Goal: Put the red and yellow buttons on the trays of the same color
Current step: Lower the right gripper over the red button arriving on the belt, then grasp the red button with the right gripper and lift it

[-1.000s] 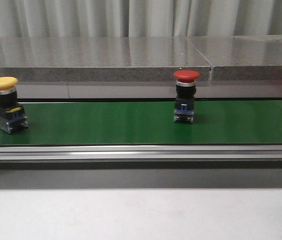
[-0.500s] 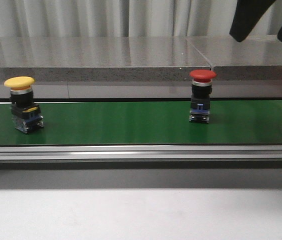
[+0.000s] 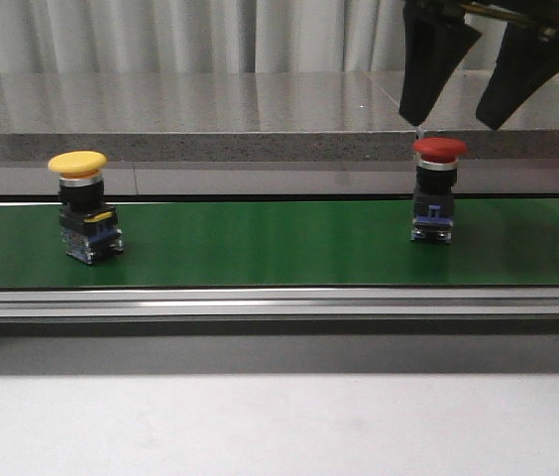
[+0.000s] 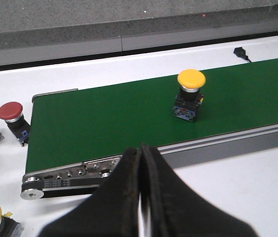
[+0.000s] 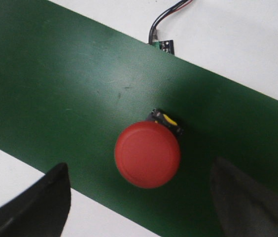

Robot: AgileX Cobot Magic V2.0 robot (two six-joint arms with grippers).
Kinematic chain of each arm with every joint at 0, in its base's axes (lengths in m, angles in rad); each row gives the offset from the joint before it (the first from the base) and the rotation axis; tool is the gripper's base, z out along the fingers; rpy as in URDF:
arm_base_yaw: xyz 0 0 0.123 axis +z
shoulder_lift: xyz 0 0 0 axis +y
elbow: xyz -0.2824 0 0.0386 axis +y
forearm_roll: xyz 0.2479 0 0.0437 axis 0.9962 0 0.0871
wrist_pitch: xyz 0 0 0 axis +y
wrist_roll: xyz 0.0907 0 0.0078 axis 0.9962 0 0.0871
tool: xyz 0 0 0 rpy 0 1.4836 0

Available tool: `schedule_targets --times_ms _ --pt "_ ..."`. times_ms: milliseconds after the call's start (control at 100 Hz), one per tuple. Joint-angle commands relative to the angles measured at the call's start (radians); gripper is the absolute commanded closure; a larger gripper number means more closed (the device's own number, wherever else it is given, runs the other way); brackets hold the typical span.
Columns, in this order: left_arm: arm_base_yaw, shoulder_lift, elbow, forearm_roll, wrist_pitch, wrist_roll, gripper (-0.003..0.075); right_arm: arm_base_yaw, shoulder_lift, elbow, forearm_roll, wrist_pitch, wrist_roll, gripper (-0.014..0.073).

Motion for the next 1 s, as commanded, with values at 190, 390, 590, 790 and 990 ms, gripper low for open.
schedule_targets --times_ms 190,390,590,790,990 --pt "-0.007 0.009 -0.024 -0.01 -0.07 0.0 0.0741 -0.002 0.019 -0.037 -0.045 -0.01 -0.02 0.012" --pt "-0.007 0.009 -0.024 -0.01 -0.07 0.0 0.0741 -0.003 0.028 -0.037 -0.051 -0.007 -0.02 0.0351" --pt "-0.007 0.009 -0.024 -0.01 -0.07 0.0 0.0741 -0.004 0.007 -0.037 -0.069 -0.015 -0.02 0.0369" --pt "-0.007 0.009 -0.024 -0.01 -0.07 0.0 0.0741 -0.066 -0.063 -0.037 -0.076 -0.045 -0.019 0.0369" --pt "-0.007 0.009 -0.024 -0.01 -0.07 0.0 0.0741 -0.227 -0.103 -0.037 -0.077 -0.065 -0.008 0.0369"
